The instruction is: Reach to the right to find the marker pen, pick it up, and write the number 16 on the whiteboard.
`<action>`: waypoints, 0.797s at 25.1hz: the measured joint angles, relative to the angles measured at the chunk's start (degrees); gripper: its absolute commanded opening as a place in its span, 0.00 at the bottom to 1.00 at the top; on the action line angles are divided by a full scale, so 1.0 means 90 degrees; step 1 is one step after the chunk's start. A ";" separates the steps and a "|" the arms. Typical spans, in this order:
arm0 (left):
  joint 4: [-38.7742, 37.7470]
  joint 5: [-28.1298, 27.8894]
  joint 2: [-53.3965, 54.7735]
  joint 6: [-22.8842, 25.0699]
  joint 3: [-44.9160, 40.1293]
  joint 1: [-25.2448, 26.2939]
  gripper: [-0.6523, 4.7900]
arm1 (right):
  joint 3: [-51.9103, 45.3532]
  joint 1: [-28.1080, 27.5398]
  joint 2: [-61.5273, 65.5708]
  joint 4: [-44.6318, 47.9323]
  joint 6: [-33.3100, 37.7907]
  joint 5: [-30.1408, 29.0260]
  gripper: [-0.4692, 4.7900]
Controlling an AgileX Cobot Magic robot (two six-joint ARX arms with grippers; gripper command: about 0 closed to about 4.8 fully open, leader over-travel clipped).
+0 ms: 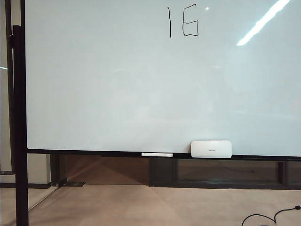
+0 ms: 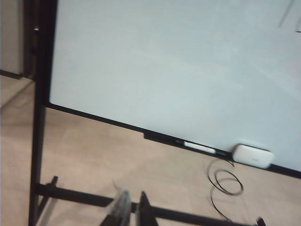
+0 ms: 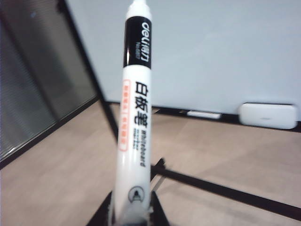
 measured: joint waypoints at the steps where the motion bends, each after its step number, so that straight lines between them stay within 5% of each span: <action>1: 0.0165 -0.0061 0.0000 0.0000 -0.0102 0.0000 0.17 | -0.0121 0.0000 0.0000 0.0129 0.0022 0.0141 0.09; 10: 0.1134 -0.0148 -0.0007 0.0136 -0.1001 -0.0068 0.17 | -0.1389 0.0000 -0.0002 0.0593 -0.0493 0.0767 0.09; 20: 0.1785 -0.0437 -0.0005 0.0928 -0.1659 -0.1275 0.17 | -0.1739 0.0000 -0.0015 0.0969 -0.1086 0.0678 0.09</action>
